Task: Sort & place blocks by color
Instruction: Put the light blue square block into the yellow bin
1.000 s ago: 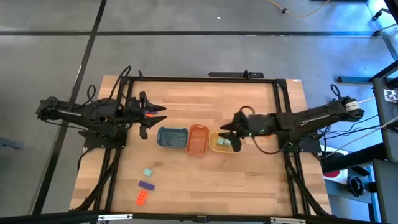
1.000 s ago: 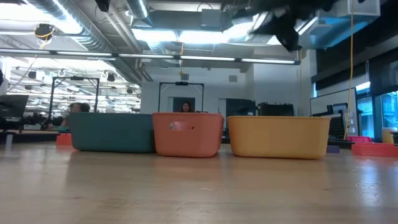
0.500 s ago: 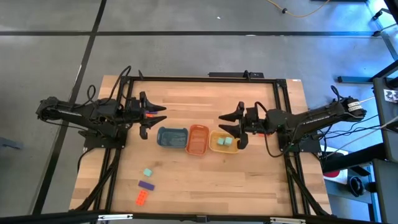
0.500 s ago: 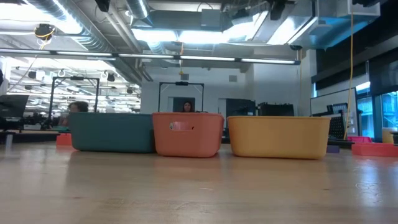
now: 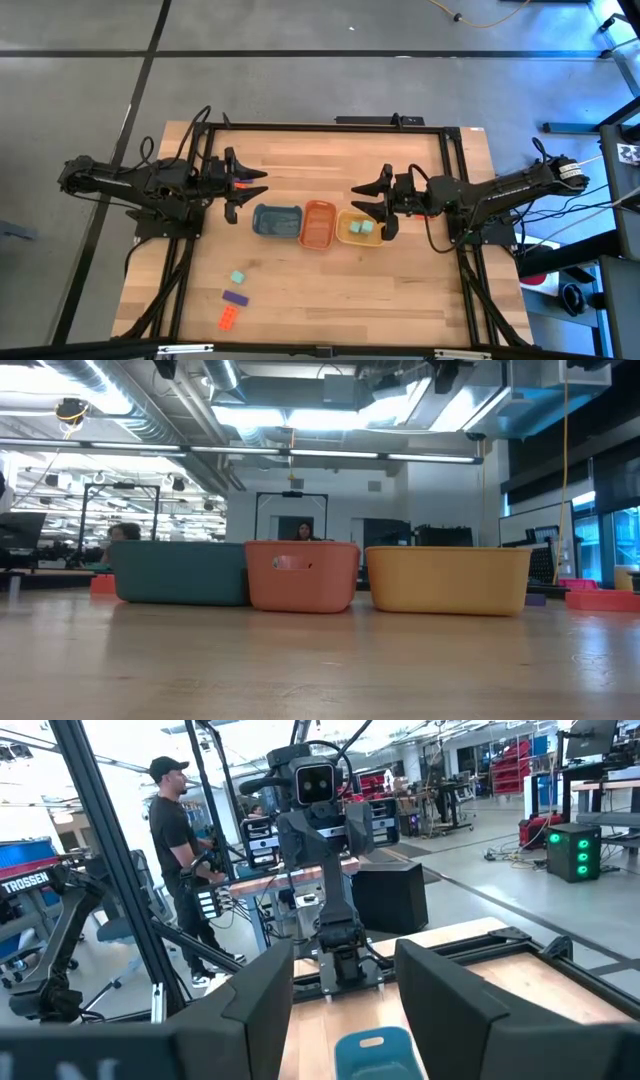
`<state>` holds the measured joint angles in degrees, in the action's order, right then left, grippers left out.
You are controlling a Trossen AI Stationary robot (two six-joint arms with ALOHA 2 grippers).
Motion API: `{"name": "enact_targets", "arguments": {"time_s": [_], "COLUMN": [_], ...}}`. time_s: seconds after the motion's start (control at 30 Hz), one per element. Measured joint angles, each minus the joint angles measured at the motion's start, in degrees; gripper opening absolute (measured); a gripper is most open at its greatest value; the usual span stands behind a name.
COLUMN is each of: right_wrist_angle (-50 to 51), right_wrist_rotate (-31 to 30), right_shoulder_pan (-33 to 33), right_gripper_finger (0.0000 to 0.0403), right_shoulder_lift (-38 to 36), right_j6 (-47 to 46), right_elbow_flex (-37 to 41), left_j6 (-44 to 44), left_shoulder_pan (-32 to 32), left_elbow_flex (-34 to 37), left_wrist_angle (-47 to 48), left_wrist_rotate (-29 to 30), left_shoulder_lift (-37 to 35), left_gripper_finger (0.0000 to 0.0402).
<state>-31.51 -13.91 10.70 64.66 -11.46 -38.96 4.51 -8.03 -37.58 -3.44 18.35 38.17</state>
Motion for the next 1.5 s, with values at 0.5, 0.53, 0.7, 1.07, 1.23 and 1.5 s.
{"name": "enact_targets", "arguments": {"time_s": [0.5,0.53,0.7,1.07,1.23,1.5], "right_wrist_angle": [0.13,0.15,0.15,0.13,0.49,1.06], "right_wrist_rotate": [0.25,0.47,0.52,0.5,0.5,0.5], "right_shoulder_pan": [0.0,0.0,0.0,-0.02,-0.01,-0.02], "right_gripper_finger": [0.0005,0.0004,0.0002,0.0002,0.0003,0.0002], "right_shoulder_lift": [0.02,0.02,0.02,0.04,0.04,0.04], "right_j6": [-2.9,-3.25,-3.28,-3.15,-3.09,-2.87], "right_elbow_flex": [-0.04,-0.04,-0.05,-0.07,-0.07,-0.07], "left_j6": [0.2,1.21,9.68,39.92,64.99,83.23], "left_shoulder_pan": [0.01,0.0,-0.38,-19.34,-28.93,-37.56], "left_elbow_flex": [0.0,0.0,-2.2,-14.99,-12.2,-9.4], "left_wrist_angle": [-0.03,-0.18,3.11,48.96,51.41,49.44], "left_wrist_rotate": [-0.05,-0.43,-9.2,-15.9,-13.93,-11.54], "left_shoulder_lift": [0.0,0.0,0.43,15.49,22.86,33.21], "left_gripper_finger": [0.0165,0.0165,0.0165,0.0165,0.0165,0.0165]}}
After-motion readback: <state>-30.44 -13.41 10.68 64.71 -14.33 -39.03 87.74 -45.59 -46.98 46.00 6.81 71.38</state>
